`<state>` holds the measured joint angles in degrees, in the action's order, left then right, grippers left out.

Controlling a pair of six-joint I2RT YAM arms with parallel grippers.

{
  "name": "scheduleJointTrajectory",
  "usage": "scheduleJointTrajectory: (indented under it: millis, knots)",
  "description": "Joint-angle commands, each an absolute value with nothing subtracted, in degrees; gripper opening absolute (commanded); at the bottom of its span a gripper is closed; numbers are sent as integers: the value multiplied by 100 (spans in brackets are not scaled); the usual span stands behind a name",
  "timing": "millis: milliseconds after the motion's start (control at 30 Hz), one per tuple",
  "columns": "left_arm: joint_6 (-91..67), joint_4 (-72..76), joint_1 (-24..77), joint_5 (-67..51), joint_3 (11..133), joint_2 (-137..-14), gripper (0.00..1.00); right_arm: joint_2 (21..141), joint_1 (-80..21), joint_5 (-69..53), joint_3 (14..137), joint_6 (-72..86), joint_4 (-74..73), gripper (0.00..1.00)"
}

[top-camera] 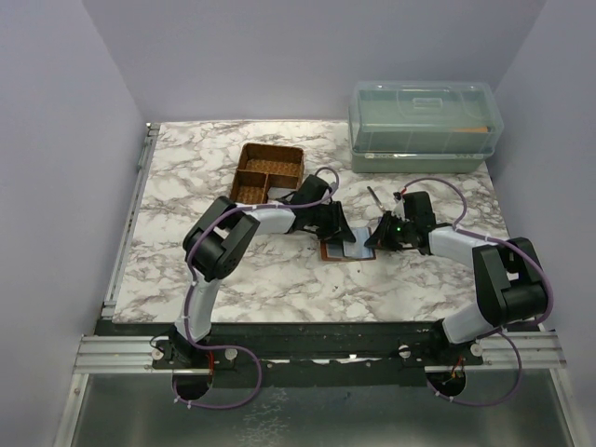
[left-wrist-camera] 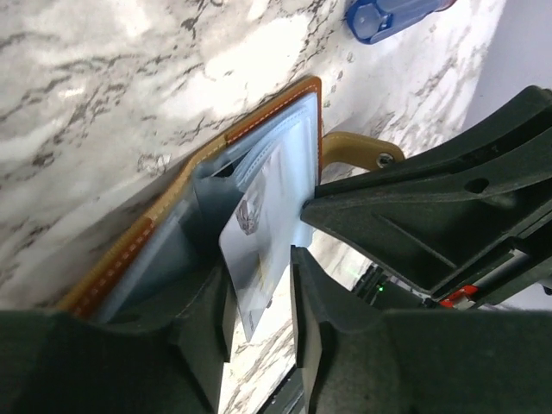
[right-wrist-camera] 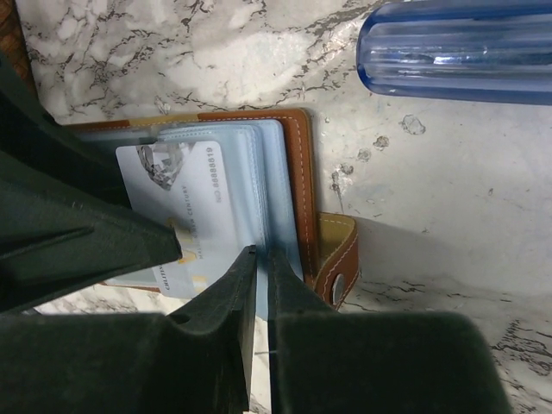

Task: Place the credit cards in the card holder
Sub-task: Insert the credit card into the card holder.

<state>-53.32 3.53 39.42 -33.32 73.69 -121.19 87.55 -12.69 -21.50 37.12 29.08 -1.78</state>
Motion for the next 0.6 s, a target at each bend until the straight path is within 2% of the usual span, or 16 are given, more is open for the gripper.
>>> scheduleJointTrajectory:
  millis: [0,200,567]
  knots:
    - [-4659,-980,4034,-2537,7388,-11819,39,8851,-1318,-2058,3535,2868,-163,10]
    - [-4532,-1269,4043,-2259,7427,-11649,43,8844,-1314,-2110,3533,2841,-148,10]
    - [-4361,-1783,4104,-1912,7602,-11631,44,8801,-1318,-2174,3489,2810,-111,10]
